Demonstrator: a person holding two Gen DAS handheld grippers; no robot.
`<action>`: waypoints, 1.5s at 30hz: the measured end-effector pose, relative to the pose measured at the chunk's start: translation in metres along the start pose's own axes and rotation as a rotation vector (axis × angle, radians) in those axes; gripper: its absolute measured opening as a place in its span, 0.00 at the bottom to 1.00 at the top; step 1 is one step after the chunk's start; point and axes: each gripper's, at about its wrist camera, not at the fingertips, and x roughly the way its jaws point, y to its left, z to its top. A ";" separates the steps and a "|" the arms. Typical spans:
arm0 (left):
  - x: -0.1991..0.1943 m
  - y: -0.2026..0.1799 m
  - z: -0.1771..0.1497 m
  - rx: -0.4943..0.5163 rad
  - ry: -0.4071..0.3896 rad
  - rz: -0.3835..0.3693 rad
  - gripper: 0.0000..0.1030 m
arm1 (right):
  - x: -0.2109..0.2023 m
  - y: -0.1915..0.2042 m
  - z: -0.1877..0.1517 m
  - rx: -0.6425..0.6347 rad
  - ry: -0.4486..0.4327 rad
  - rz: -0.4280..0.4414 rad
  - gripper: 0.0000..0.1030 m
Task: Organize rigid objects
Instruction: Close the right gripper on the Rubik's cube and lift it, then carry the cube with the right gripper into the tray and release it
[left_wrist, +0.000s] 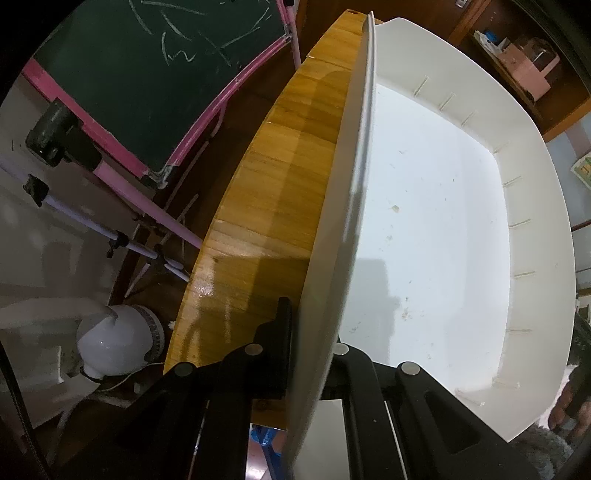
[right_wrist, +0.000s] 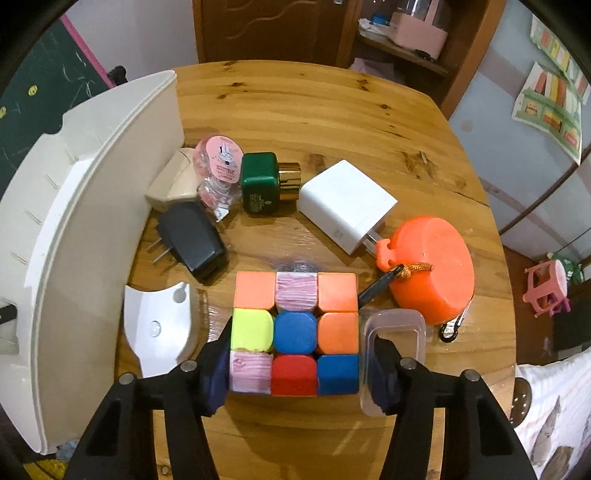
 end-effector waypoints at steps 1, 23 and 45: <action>0.000 -0.001 0.000 0.002 -0.001 0.003 0.05 | -0.001 -0.003 0.000 0.018 0.006 0.026 0.58; -0.001 -0.002 0.001 -0.001 0.006 0.013 0.06 | -0.073 -0.014 0.002 0.090 -0.089 0.111 0.58; -0.004 0.003 0.000 0.001 -0.002 -0.016 0.06 | -0.223 0.063 0.067 -0.229 -0.435 0.131 0.58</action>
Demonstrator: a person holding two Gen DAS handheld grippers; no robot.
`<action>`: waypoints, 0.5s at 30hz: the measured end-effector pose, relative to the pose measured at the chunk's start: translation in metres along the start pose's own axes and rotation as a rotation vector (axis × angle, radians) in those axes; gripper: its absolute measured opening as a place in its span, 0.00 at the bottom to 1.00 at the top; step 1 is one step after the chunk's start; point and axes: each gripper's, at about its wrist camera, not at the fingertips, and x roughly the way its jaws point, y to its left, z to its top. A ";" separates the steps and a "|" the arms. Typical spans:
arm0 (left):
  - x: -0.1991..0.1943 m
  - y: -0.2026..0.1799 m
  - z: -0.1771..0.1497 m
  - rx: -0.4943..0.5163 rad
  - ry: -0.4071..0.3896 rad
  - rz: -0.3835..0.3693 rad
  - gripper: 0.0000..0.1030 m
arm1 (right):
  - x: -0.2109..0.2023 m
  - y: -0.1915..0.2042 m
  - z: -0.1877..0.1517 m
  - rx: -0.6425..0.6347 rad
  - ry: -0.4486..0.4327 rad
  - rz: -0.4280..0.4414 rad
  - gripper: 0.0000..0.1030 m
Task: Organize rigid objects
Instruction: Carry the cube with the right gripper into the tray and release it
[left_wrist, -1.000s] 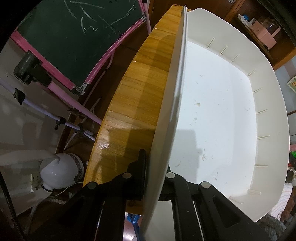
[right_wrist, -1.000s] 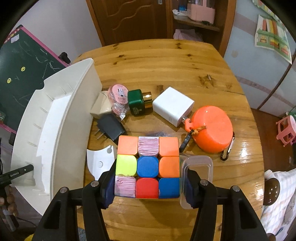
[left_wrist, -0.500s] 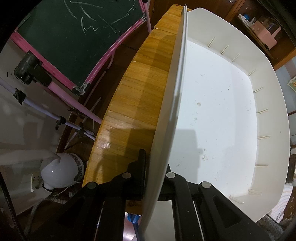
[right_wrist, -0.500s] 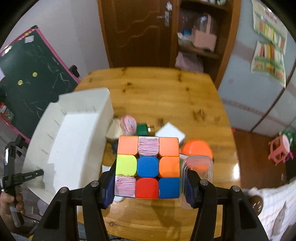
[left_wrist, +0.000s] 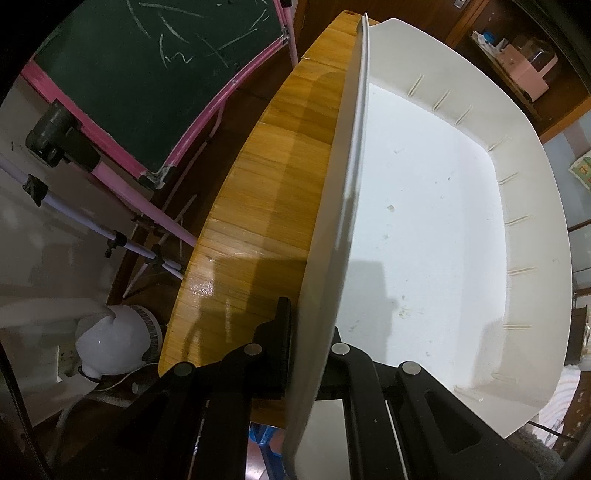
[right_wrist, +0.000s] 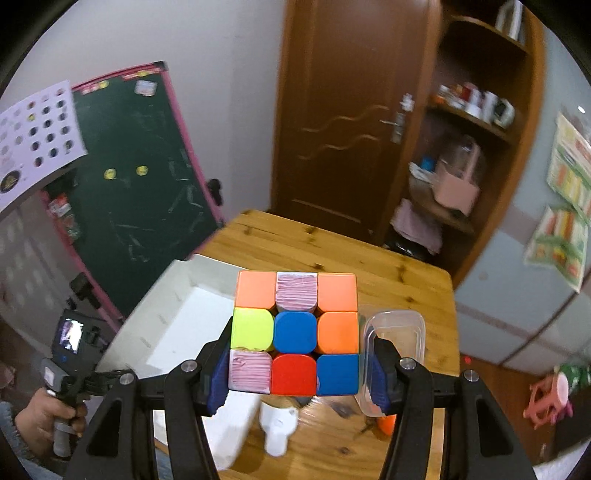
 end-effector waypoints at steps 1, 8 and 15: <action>0.000 0.000 0.000 0.002 -0.001 0.000 0.06 | 0.003 0.006 0.003 -0.014 0.000 0.011 0.58; 0.002 0.001 0.000 0.005 -0.003 -0.009 0.06 | 0.041 0.048 0.009 -0.065 0.053 0.111 0.58; 0.002 0.001 0.000 0.009 -0.007 -0.014 0.06 | 0.118 0.083 -0.023 -0.102 0.223 0.152 0.58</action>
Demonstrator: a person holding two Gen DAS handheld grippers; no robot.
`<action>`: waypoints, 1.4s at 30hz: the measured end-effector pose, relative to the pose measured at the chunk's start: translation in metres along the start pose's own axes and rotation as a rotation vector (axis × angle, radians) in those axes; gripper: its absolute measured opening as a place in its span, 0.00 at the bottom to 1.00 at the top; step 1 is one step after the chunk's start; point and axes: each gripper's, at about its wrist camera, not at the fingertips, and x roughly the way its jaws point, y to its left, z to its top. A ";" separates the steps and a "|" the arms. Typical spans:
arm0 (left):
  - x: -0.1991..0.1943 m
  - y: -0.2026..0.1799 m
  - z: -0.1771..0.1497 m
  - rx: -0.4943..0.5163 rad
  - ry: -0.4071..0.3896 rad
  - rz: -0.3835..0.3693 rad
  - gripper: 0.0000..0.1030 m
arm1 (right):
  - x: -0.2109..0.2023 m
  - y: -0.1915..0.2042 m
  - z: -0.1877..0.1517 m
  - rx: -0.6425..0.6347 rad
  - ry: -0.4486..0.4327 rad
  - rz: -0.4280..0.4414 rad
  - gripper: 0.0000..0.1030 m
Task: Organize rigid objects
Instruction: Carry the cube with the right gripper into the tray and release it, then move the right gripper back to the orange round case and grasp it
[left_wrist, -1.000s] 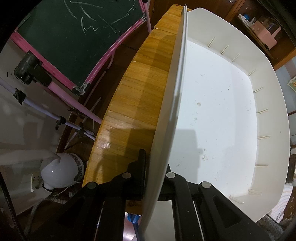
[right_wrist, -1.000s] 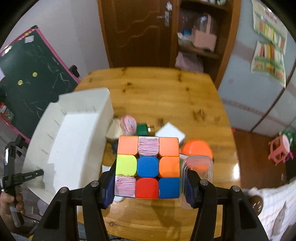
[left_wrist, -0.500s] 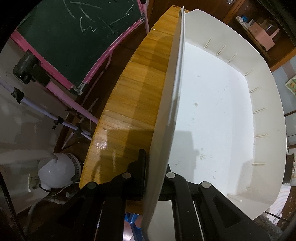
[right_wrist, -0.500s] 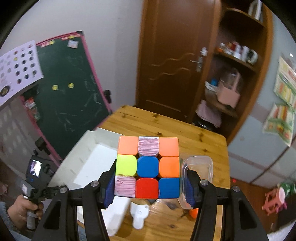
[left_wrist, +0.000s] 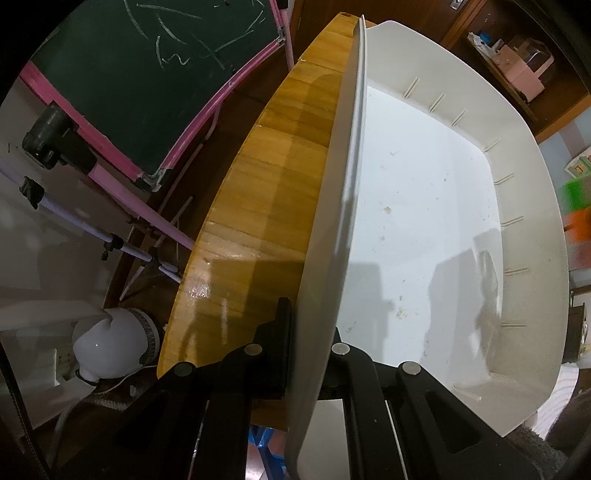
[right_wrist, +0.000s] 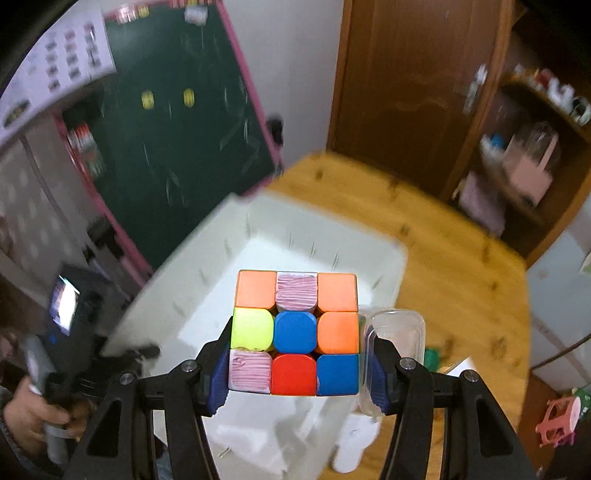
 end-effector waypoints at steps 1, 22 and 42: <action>0.000 0.000 0.000 0.004 -0.002 0.002 0.06 | 0.014 0.003 -0.004 0.000 0.035 0.008 0.58; 0.000 -0.005 0.003 -0.004 0.019 0.004 0.06 | 0.111 0.041 -0.042 -0.006 0.330 0.029 0.58; 0.000 -0.008 0.003 -0.026 0.019 0.040 0.08 | 0.028 0.026 -0.030 0.013 0.042 0.033 0.65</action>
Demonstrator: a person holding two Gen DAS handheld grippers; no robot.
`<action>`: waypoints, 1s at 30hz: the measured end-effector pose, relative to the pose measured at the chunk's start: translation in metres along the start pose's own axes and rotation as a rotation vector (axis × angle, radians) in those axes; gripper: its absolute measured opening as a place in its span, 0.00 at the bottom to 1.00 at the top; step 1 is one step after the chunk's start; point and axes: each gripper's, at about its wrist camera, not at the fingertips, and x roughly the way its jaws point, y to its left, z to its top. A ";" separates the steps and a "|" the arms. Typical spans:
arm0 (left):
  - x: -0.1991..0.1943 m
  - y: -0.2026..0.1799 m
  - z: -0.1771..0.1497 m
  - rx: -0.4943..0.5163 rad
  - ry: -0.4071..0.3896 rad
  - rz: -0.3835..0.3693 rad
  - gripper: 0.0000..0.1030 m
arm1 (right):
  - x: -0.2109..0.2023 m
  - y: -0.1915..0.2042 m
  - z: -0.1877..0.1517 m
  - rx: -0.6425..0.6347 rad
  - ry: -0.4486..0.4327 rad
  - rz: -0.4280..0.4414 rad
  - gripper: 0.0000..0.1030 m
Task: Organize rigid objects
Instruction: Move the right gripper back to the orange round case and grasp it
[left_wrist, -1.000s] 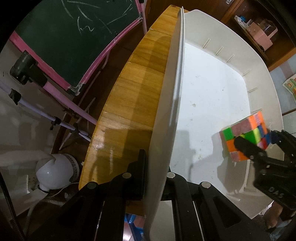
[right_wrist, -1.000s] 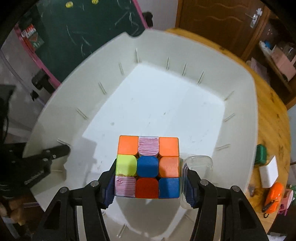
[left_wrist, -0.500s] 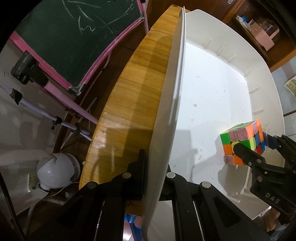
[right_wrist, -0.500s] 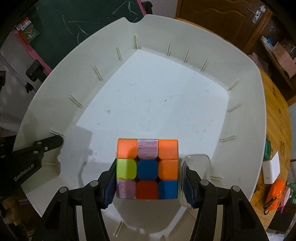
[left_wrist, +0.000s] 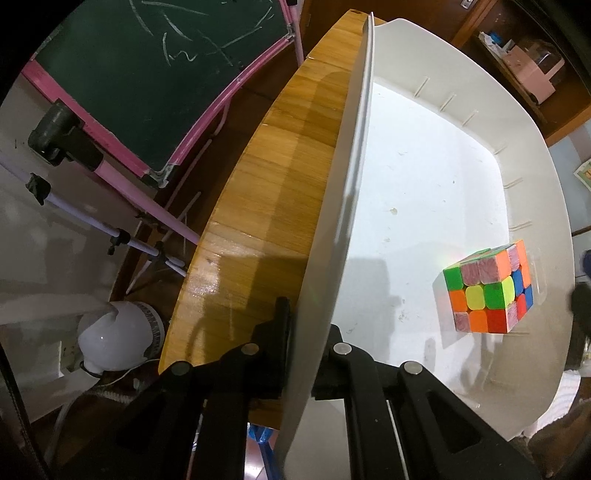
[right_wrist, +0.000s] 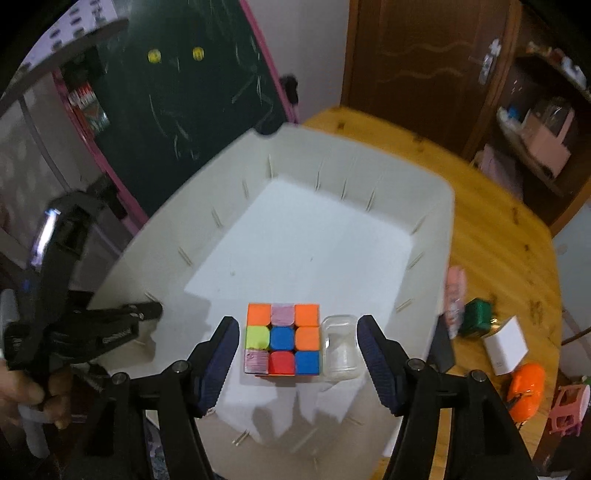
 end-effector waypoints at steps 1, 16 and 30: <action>0.000 0.000 0.000 -0.001 0.000 0.002 0.08 | -0.007 -0.002 -0.001 0.002 -0.022 -0.003 0.65; -0.004 -0.009 -0.002 0.012 -0.018 0.043 0.08 | -0.076 -0.054 -0.021 0.136 -0.224 -0.051 0.65; -0.006 -0.008 -0.004 0.003 -0.021 0.045 0.09 | -0.127 -0.118 -0.043 0.273 -0.324 -0.127 0.65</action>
